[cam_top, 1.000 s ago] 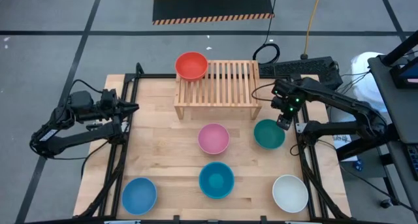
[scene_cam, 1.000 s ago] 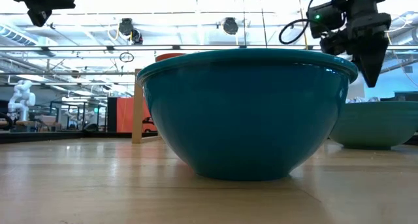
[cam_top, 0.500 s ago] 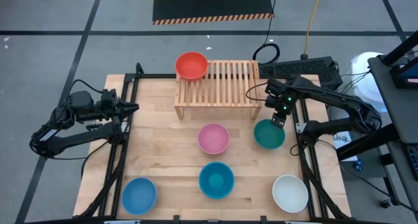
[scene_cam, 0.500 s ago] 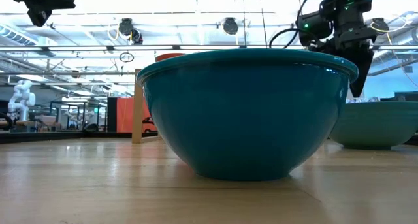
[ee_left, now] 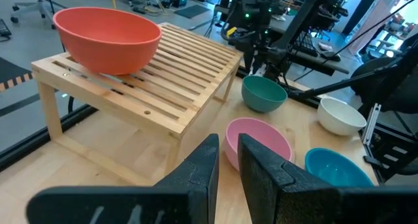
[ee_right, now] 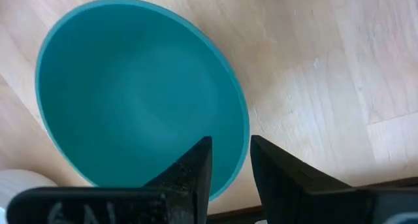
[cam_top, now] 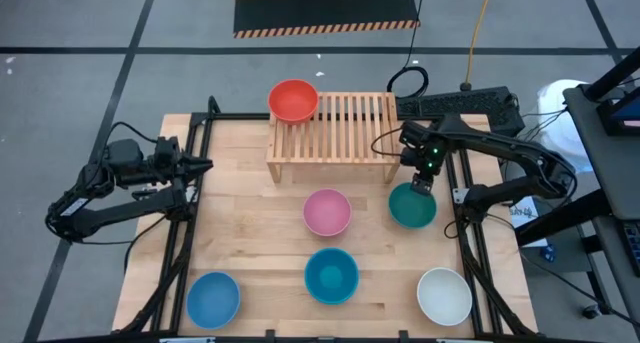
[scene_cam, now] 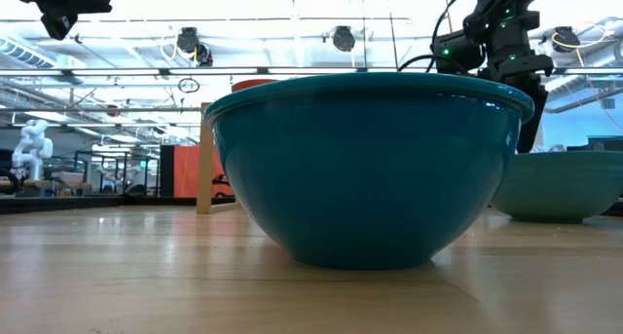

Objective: Place and stack bowls onto a shelf
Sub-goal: Put the green bowl on the shelf

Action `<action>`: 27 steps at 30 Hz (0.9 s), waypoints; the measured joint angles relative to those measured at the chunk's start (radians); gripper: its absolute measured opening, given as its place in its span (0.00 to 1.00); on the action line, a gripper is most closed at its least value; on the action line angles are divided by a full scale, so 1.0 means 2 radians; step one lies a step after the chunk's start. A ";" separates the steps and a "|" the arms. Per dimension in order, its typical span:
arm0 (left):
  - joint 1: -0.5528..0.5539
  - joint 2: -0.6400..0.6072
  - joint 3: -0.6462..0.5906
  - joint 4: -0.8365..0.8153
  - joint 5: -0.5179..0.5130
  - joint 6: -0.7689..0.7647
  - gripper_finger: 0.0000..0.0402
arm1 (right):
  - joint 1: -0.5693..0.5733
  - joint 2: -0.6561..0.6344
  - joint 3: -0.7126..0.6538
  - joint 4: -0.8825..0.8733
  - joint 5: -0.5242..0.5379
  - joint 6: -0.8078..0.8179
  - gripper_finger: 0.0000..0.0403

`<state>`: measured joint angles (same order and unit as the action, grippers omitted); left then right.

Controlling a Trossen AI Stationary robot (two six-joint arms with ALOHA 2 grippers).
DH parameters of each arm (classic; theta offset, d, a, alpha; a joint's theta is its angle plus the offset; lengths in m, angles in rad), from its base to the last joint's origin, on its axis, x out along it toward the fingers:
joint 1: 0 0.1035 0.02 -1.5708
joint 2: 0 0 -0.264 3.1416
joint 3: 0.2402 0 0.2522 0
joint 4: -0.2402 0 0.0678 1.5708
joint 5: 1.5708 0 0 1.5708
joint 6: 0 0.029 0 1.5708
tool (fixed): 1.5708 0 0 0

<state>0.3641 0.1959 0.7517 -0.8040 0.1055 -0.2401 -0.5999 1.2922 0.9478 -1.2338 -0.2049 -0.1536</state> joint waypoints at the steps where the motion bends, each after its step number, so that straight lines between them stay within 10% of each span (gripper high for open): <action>1: 0.000 0.000 0.000 0.000 0.000 0.000 0.16 | 0.000 0.002 0.000 -0.002 0.005 -0.001 0.24; 27: 0.000 0.000 0.000 0.000 0.001 -0.038 0.16 | -0.001 -0.067 -0.060 -0.035 0.023 -0.099 0.24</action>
<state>0.3641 0.1959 0.7517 -0.8032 0.1074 -0.3169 -0.6010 1.1575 0.8275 -1.3044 -0.1582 -0.3523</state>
